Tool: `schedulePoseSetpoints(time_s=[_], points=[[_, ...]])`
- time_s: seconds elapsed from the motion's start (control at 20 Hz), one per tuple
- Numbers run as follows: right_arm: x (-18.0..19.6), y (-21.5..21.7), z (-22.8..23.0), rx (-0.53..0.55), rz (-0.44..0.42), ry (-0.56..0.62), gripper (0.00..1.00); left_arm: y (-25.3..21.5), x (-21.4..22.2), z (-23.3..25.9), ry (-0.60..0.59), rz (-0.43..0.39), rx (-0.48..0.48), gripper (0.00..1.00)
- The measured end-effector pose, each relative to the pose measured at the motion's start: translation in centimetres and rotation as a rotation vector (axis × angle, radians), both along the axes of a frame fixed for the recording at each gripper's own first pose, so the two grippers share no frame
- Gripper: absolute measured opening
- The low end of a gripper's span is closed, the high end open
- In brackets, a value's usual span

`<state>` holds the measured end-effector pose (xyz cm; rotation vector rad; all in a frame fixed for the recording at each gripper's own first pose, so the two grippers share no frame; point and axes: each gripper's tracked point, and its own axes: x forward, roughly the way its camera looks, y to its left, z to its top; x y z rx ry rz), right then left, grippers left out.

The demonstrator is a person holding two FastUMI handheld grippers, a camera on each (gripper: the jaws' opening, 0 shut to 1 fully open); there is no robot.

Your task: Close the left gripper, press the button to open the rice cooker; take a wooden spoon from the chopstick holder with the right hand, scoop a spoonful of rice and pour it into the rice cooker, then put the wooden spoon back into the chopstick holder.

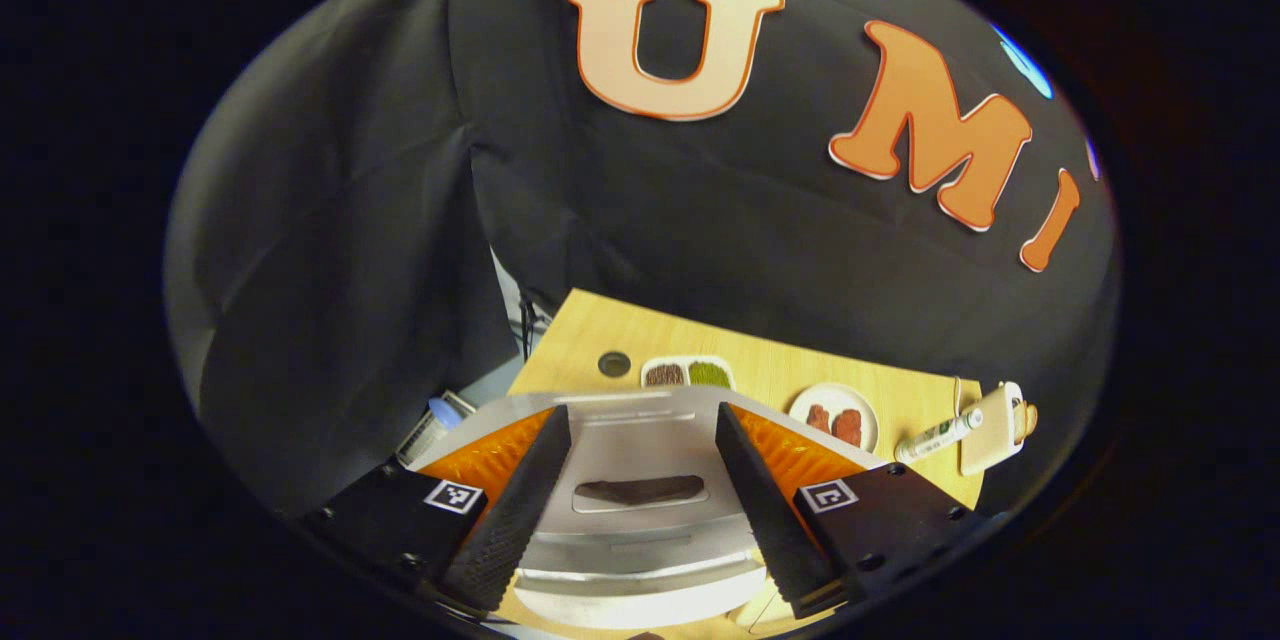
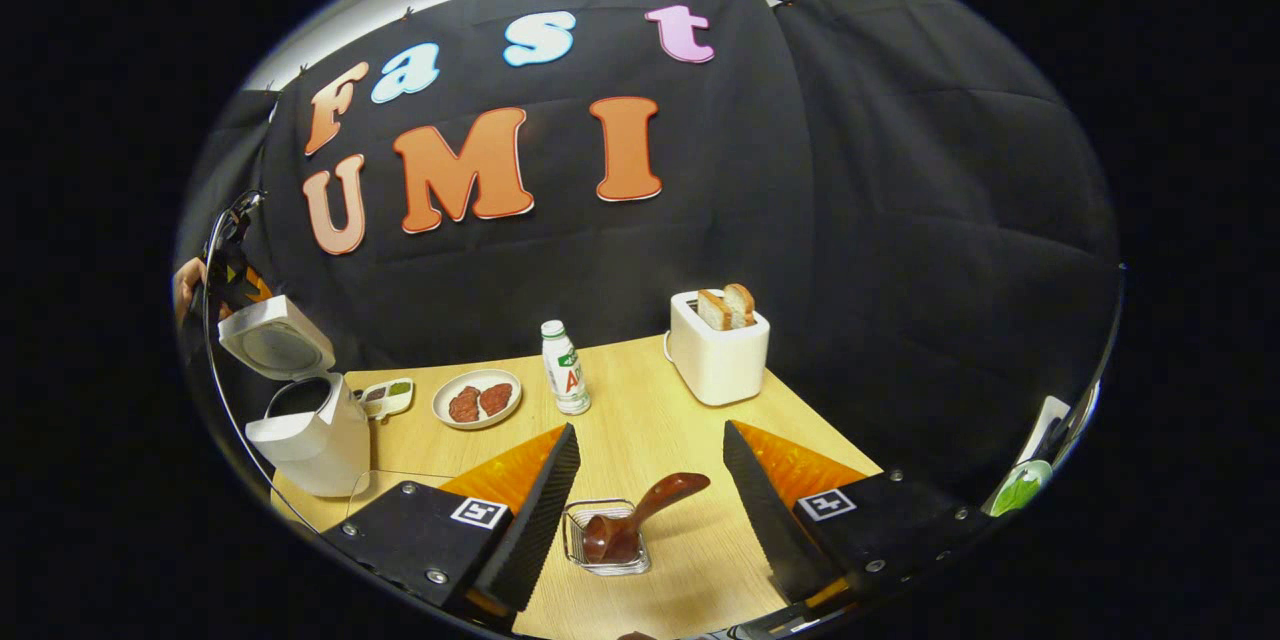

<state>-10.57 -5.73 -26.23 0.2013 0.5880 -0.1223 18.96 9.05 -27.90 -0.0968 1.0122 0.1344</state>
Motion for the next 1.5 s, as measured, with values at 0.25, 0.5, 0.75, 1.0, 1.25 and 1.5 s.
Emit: schedulePoseSetpoints(time_s=[0.25, 0.5, 0.75, 1.0, 1.25, 1.5], points=[[1.1, 1.2, -0.4, -0.004, 0.08, -0.009, 0.9, -0.5, -5.1, -3.9, 0.136, -0.024, 0.017, 0.99], [2.0, 3.0, -0.4, -0.004, 0.139, -0.004, 0.9, -1.6, -11.2, -10.8, 0.4, -0.005, 0.038, 1.0], [2.7, 4.6, 0.1, -0.021, 0.198, -0.022, 0.9, -1.9, -10.3, -11.0, 0.359, -0.004, 0.06, 0.95], [4.0, 6.3, 1.6, -0.034, 0.245, -0.059, 0.91, -2.2, -10.6, -9.8, 0.253, 0.017, 0.021, 0.96], [7.0, 7.7, 5.1, -0.05, 0.252, -0.151, 0.92, -3.3, -10.6, -1.8, -0.036, -0.041, 0.043, 0.98], [9.9, 10.0, 10.4, -0.087, 0.274, -0.298, 0.93, -5.7, -11.4, 7.4, -0.388, -0.108, 0.037, 0.98]])
